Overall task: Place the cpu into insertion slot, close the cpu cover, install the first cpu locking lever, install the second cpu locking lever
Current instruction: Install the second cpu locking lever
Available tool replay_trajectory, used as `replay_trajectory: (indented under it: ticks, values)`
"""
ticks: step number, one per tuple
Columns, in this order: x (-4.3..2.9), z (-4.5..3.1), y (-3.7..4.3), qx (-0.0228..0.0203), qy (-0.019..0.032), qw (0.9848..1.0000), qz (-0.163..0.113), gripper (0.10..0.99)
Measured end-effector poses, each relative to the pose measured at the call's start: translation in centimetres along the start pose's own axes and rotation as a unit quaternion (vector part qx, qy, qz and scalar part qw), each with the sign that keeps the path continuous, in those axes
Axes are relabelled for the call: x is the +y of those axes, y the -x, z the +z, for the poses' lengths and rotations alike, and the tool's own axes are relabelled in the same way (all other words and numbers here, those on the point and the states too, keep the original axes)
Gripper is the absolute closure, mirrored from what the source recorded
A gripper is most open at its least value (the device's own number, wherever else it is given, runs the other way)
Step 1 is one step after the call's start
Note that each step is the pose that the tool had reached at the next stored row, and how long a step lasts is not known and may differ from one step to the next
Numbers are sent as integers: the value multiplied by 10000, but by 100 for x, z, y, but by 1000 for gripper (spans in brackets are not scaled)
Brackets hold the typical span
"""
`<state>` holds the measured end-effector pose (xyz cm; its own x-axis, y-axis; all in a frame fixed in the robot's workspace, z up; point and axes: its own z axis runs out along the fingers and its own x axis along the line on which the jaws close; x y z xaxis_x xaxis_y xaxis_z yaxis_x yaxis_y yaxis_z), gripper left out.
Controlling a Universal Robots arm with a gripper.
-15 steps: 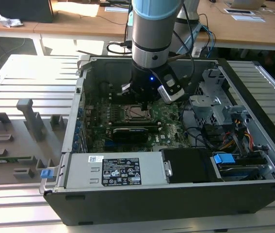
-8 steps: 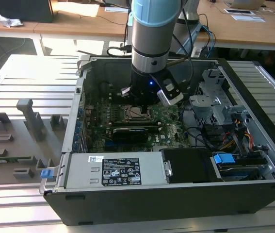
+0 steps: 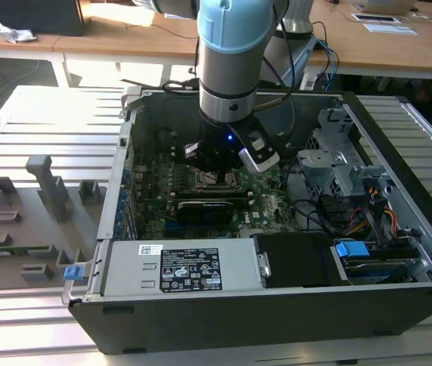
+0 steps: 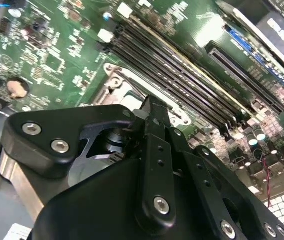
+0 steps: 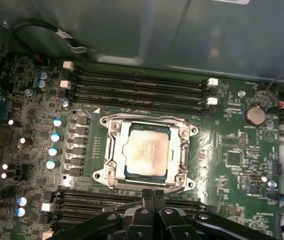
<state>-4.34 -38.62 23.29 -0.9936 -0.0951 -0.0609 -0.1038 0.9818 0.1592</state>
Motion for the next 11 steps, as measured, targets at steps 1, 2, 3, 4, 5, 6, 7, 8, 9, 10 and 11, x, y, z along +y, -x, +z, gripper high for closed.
replay_trajectory:
  ticks: [1,2,3,4,5,6,7,8,9,10,11]
  values:
    - [1,17,-38,0,0,10000,0,980]
    - [1,27,-62,0,0,10000,-1,980]
    - [1,57,-110,0,0,10000,0,980]
    - [-2,86,-140,0,0,10000,0,980]
    - [-5,104,-154,0,0,10000,0,980]
    - [-8,120,-167,0,0,10000,0,980]
    - [-13,142,-183,0,0,10000,0,980]
    - [-17,159,-194,0,0,10000,0,980]
    - [-23,180,-212,0,0,10000,-1,980]
    - [-29,196,-223,0,0,10000,0,980]
    - [-34,212,-235,0,0,10000,0,980]
